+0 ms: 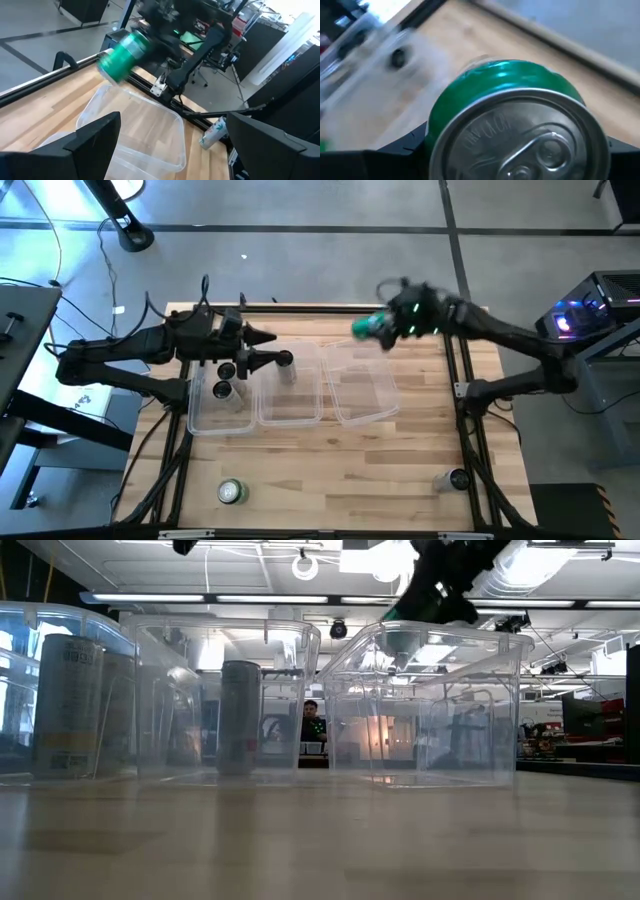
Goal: Sort soda cans
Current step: Put the green soda can into the right transparent container, then put the white-pink soda can into the center transparent container, then put the green soda can into the right transparent container
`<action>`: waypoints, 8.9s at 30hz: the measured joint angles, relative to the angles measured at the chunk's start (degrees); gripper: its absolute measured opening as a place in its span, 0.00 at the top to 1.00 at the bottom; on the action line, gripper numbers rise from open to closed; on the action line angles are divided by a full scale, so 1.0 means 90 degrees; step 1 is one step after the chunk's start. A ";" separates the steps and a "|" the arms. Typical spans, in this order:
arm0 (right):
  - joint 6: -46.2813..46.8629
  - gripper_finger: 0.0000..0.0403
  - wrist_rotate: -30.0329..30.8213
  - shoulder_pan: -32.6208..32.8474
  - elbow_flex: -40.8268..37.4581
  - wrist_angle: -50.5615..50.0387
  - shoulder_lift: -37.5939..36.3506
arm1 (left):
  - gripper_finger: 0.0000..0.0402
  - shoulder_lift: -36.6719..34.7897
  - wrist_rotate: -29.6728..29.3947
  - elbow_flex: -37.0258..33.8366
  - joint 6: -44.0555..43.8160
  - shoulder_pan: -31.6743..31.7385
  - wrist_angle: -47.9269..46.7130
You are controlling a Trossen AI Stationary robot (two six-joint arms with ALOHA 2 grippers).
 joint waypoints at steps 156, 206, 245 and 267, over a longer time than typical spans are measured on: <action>-0.1362 0.43 -0.0362 0.2248 0.4119 -0.1419 0.4468 | 0.11 0.0151 0.0676 0.0000 -0.0086 0.0266 -0.0879; -0.1858 0.40 -0.0445 0.2475 0.4313 -0.2203 0.4740 | 1.00 0.3809 -0.2460 0.0005 -0.0027 -0.1593 -0.1002; -0.2080 0.32 0.0272 0.2376 0.5397 -0.2176 0.4194 | 1.00 0.0327 -0.0345 -0.0010 -0.1323 -0.2279 -0.2251; 0.0142 0.32 0.1411 0.4699 0.5384 -0.3842 0.4153 | 0.19 0.2204 0.3346 0.0191 -0.3081 -0.4534 -0.1918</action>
